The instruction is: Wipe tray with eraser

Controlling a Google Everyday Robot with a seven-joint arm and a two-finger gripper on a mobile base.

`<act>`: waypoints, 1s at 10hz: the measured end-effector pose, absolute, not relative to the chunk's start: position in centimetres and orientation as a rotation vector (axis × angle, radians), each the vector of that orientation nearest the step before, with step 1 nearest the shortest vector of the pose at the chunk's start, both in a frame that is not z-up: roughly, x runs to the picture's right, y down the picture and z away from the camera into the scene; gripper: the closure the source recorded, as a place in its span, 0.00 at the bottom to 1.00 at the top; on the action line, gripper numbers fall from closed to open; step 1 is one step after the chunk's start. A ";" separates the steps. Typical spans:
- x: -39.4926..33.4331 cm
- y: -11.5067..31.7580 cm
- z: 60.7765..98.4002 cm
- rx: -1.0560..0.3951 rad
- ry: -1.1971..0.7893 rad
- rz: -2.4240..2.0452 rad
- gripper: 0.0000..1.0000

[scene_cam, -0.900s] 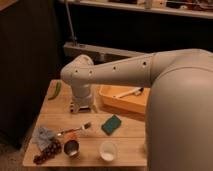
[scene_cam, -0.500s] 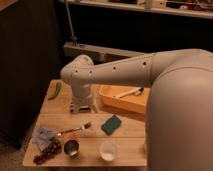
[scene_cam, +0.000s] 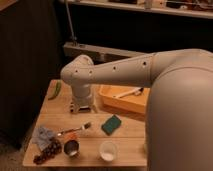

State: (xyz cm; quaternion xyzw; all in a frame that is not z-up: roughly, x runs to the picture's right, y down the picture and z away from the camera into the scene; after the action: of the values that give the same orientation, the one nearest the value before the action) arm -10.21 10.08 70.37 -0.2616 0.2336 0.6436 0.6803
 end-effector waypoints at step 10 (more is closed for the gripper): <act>-10.4 9.8 70.6 -0.614 0.503 1.421 0.35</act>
State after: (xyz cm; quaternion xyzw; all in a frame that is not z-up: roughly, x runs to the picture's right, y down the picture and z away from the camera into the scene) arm -10.37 9.78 70.58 -0.2742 0.2247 0.6345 0.6868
